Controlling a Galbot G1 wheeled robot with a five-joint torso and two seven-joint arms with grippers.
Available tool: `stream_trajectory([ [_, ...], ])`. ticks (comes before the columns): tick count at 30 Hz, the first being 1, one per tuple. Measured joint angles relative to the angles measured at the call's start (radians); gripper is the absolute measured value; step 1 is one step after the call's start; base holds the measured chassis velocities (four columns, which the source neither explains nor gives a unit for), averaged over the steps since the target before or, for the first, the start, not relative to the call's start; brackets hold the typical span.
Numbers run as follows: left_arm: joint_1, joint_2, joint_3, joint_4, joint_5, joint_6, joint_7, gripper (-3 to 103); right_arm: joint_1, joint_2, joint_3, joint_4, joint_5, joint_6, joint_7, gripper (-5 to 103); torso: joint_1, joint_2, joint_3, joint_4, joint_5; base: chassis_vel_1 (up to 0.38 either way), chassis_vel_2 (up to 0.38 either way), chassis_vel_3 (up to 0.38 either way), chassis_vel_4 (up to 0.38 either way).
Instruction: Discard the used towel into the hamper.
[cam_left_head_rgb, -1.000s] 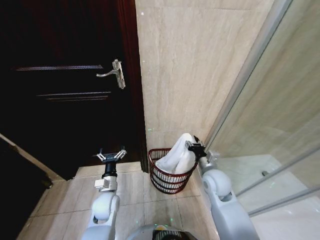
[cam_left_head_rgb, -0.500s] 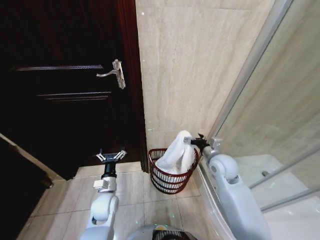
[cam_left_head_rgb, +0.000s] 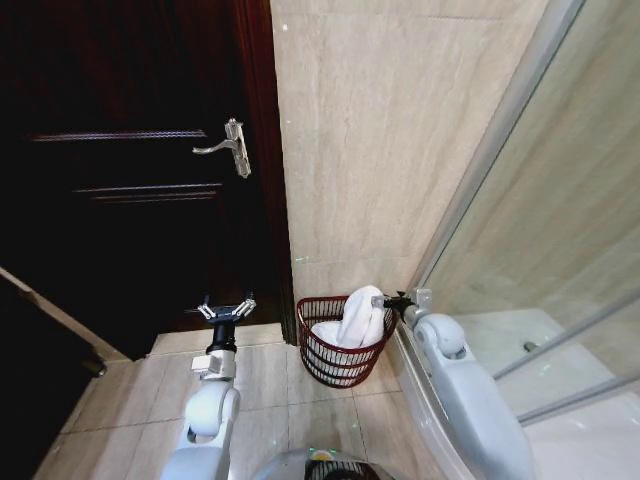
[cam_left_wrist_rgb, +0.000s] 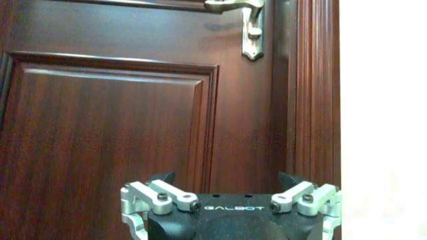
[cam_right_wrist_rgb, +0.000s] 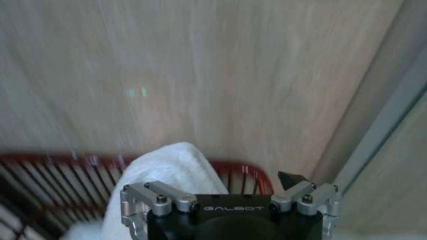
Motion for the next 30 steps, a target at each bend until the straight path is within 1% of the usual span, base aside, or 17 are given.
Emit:
stream_trajectory([
  [2, -0.002, -0.001, -0.006, 0.015, -0.005, -0.003, 0.000, 100, 0.004, 0.006, 0.002, 0.011, 0.018, 0.008, -0.008, 100, 0.000, 0.000, 0.000, -0.0004, -0.0007, 0.000, 0.000, 0.000, 0.000],
  [3, -0.005, -0.002, -0.008, 0.027, -0.006, -0.009, 0.001, 100, 0.012, 0.005, -0.022, 0.011, 0.050, 0.006, 0.036, 100, 0.000, 0.000, 0.000, 0.0000, -0.0008, 0.000, 0.000, 0.000, 0.000],
  [4, -0.006, -0.003, -0.009, 0.033, -0.006, -0.012, 0.002, 100, 0.012, 0.001, -0.038, 0.008, 0.060, 0.004, 0.045, 100, 0.000, 0.000, 0.000, 0.0002, -0.0004, 0.000, 0.000, 0.000, 0.000],
  [8, -0.011, -0.009, -0.003, 0.049, -0.007, -0.014, 0.002, 100, 0.010, -0.010, -0.071, -0.021, 0.054, 0.012, 0.044, 100, 0.000, 0.000, 0.000, 0.0002, -0.0007, 0.000, 0.000, 0.000, 0.000],
  [10, -0.017, -0.008, 0.002, 0.053, -0.007, -0.010, 0.002, 100, 0.011, -0.026, -0.103, -0.043, 0.085, 0.016, 0.074, 100, 0.000, 0.000, 0.000, 0.0000, -0.0004, 0.000, 0.000, 0.000, 0.000],
  [12, -0.032, -0.003, 0.004, 0.057, -0.010, 0.000, 0.001, 100, 0.013, -0.045, -0.147, -0.069, 0.138, 0.014, 0.123, 100, 0.000, 0.000, 0.000, -0.0001, -0.0003, 0.000, 0.000, 0.000, 0.000],
  [16, -0.041, 0.007, 0.003, 0.060, -0.019, 0.010, 0.000, 100, 0.003, -0.043, -0.152, -0.052, 0.139, 0.038, 0.159, 100, 0.000, 0.000, 0.000, -0.0002, -0.0003, 0.000, 0.000, 0.000, 0.000],
  [18, -0.045, 0.012, -0.001, 0.070, -0.023, 0.011, -0.001, 100, -0.021, -0.031, -0.144, -0.001, 0.128, 0.116, 0.195, 100, 0.000, 0.000, 0.000, 0.0000, -0.0006, 0.000, 0.000, 0.000, 0.000],
  [19, -0.046, 0.014, -0.005, 0.081, -0.025, 0.009, -0.002, 100, -0.046, -0.014, -0.137, 0.037, 0.079, 0.207, 0.216, 100, 0.000, 0.000, 0.000, 0.0000, -0.0006, 0.000, 0.000, 0.000, 0.000],
  [20, -0.046, 0.015, -0.006, 0.085, -0.025, 0.008, -0.002, 100, -0.057, -0.007, -0.132, 0.051, 0.056, 0.251, 0.216, 100, 0.000, 0.000, 0.000, 0.0001, -0.0005, 0.000, 0.000, 0.000, 0.000],
  [21, -0.046, 0.015, -0.006, 0.085, -0.025, 0.008, -0.002, 100, -0.057, -0.007, -0.132, 0.051, 0.056, 0.251, 0.216, 100, 0.000, 0.000, 0.000, 0.0001, -0.0005, 0.000, 0.000, 0.000, 0.000],
  [22, -0.045, 0.015, -0.008, 0.092, -0.026, 0.007, -0.003, 100, -0.077, 0.009, -0.121, 0.078, 0.004, 0.345, 0.215, 100, 0.000, 0.000, 0.000, -0.0001, -0.0004, 0.000, 0.000, 0.000, 0.000],
  [24, -0.044, 0.013, -0.008, 0.095, -0.031, 0.006, -0.003, 100, -0.096, 0.025, -0.109, 0.113, -0.036, 0.464, 0.210, 100, 0.000, 0.000, 0.000, -0.0001, -0.0005, 0.000, 0.000, 0.000, 0.000],
  [25, -0.043, 0.013, -0.010, 0.093, -0.038, 0.008, -0.003, 100, -0.102, 0.028, -0.103, 0.133, -0.048, 0.500, 0.202, 100, 0.000, 0.000, 0.000, 0.0000, -0.0003, 0.000, 0.000, 0.000, 0.000],
  [26, -0.043, 0.013, -0.010, 0.093, -0.038, 0.008, -0.003, 100, -0.102, 0.028, -0.103, 0.133, -0.048, 0.500, 0.202, 100, 0.000, 0.000, 0.000, 0.0000, -0.0003, 0.000, 0.000, 0.000, 0.000],
  [28, -0.042, 0.017, -0.016, 0.081, -0.059, 0.013, -0.003, 100, -0.120, 0.026, -0.087, 0.188, -0.059, 0.540, 0.175, 100, 0.000, 0.000, 0.000, 0.0000, -0.0004, 0.000, 0.000, 0.000, 0.000],
  [30, -0.041, 0.021, -0.021, 0.074, -0.069, 0.017, -0.004, 100, -0.132, 0.018, -0.085, 0.220, -0.059, 0.552, 0.176, 100, 0.000, 0.000, 0.000, 0.0000, -0.0003, 0.000, 0.000, 0.000, 0.000],
])
